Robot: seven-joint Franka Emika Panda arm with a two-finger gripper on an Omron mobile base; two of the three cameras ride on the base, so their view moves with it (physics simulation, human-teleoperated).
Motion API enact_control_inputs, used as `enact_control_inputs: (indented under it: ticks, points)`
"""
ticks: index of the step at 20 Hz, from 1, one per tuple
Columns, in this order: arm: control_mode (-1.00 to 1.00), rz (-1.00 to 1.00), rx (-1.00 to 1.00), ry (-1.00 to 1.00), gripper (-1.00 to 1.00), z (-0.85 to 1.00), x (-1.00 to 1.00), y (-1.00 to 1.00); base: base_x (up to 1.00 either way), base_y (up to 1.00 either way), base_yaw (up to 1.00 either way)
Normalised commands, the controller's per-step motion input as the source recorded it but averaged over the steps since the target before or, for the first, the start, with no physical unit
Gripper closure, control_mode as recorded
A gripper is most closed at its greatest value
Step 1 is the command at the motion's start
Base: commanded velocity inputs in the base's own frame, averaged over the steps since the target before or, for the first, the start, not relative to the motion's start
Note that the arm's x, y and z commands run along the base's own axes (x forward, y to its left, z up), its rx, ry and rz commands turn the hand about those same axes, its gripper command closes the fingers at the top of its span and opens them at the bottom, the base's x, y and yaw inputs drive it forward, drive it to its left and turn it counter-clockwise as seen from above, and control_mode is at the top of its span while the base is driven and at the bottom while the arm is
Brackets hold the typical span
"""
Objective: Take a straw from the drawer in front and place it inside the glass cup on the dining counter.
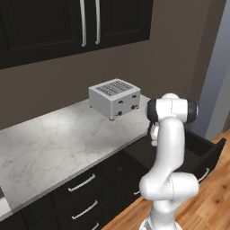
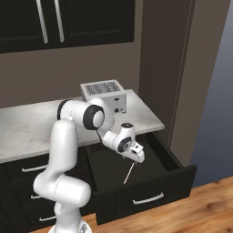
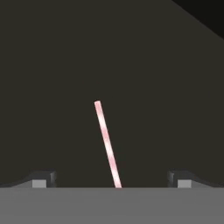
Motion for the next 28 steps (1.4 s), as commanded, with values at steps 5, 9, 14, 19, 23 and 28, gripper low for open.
enact_control_inputs:
  ticks: [5, 9, 14, 19, 23, 28]
  points:
    - [-1.00, 0.05, 0.00, 0.07, -1.00, -0.45, 0.20, -0.16, 0.00, 0.00, 0.00]
    - [-1.00, 0.07, 0.00, 0.08, -1.00, -0.37, 0.11, 0.00, 0.00, 0.00, 0.00]
    - [-1.00, 0.09, 0.00, 0.02, -1.00, -0.23, 0.00, 0.00, 0.00, 0.00, 0.00]
    - [-1.00, 0.08, 0.00, 0.02, -1.00, -0.24, 0.00, 0.00, 0.00, 0.00, 0.00]
    - [-1.00, 0.07, 0.00, 0.00, -1.00, -0.25, 0.06, 0.00, 0.00, 0.00, 0.00]
    - [-1.00, 0.05, 0.00, 0.00, -1.00, -0.30, 0.14, 0.00, 0.00, 0.00, 0.00]
